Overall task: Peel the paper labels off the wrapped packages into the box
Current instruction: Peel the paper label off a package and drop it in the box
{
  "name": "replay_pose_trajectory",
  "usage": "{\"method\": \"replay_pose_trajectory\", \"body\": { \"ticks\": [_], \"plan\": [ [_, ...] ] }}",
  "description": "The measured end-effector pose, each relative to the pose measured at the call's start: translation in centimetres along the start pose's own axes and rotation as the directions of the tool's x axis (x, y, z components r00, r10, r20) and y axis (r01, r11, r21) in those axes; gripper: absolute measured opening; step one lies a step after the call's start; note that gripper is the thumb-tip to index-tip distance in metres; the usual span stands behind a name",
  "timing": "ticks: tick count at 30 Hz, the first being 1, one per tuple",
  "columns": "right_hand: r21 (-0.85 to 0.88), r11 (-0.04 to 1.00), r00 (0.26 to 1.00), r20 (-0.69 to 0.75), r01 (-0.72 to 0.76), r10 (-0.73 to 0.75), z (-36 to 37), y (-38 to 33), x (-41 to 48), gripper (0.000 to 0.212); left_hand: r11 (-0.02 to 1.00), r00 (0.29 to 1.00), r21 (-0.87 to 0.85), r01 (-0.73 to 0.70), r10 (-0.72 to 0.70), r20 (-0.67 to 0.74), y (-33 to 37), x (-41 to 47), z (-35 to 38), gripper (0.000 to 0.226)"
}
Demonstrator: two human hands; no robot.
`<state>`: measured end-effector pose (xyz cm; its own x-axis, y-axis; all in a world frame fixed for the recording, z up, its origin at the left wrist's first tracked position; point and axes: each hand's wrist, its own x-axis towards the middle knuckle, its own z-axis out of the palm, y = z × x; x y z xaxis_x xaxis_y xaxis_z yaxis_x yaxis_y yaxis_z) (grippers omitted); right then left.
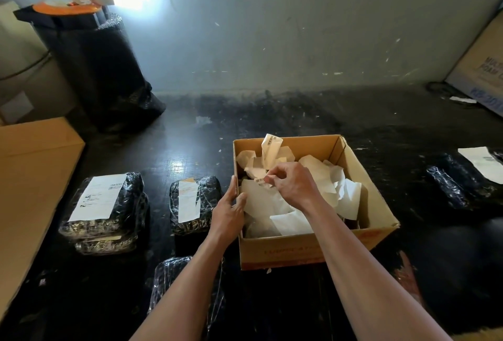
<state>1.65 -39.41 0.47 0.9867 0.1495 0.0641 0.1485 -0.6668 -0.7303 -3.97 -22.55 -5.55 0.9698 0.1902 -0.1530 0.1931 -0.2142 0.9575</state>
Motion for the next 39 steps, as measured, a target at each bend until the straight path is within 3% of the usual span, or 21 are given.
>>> {"method": "replay_pose_trajectory", "body": {
  "ticks": [4, 7, 18, 22, 25, 30, 39],
  "plan": [
    [0.003, 1.000, 0.999, -0.019, -0.026, 0.026, -0.3, -0.1, 0.1, 0.012, 1.000, 1.000, -0.013, 0.002, -0.002, 0.005, 0.4, -0.2, 0.0, 0.055],
    [-0.033, 0.999, 1.000, 0.000, -0.016, 0.016, -0.3, 0.0, 0.1, 0.023, 1.000, 1.000, -0.021, 0.008, -0.007, 0.010, 0.4, -0.3, 0.0, 0.054],
    [-0.174, 0.984, 0.997, 0.075, 0.028, -0.015, -1.2, 0.3, 0.6, 0.030, 1.000, 1.000, 0.006, 0.012, -0.012, -0.004, 0.4, -0.4, -0.2, 0.053],
    [-0.166, 0.986, 0.999, 0.020, 0.028, -0.025, -1.9, -0.1, 0.9, 0.017, 1.000, 1.000, 0.003, -0.003, 0.003, -0.018, 0.2, -0.2, -0.1, 0.052],
    [-0.246, 0.969, 0.998, -0.055, 0.027, -0.042, -2.1, 0.0, 0.9, 0.023, 1.000, 1.000, 0.002, -0.004, 0.004, -0.020, -0.1, -0.1, -0.1, 0.052],
    [-0.285, 0.957, 0.998, 0.002, 0.060, -0.062, -2.4, -0.3, 0.7, 0.017, 1.000, 1.000, -0.030, 0.001, -0.001, -0.029, 0.4, -0.5, -0.1, 0.052],
    [-0.292, 0.955, 0.994, 0.112, 0.054, -0.022, -1.2, -1.3, 0.0, 0.042, 0.999, 0.999, -0.039, -0.013, 0.015, 0.039, 0.6, -0.3, -0.8, 0.053]
  ]
}}
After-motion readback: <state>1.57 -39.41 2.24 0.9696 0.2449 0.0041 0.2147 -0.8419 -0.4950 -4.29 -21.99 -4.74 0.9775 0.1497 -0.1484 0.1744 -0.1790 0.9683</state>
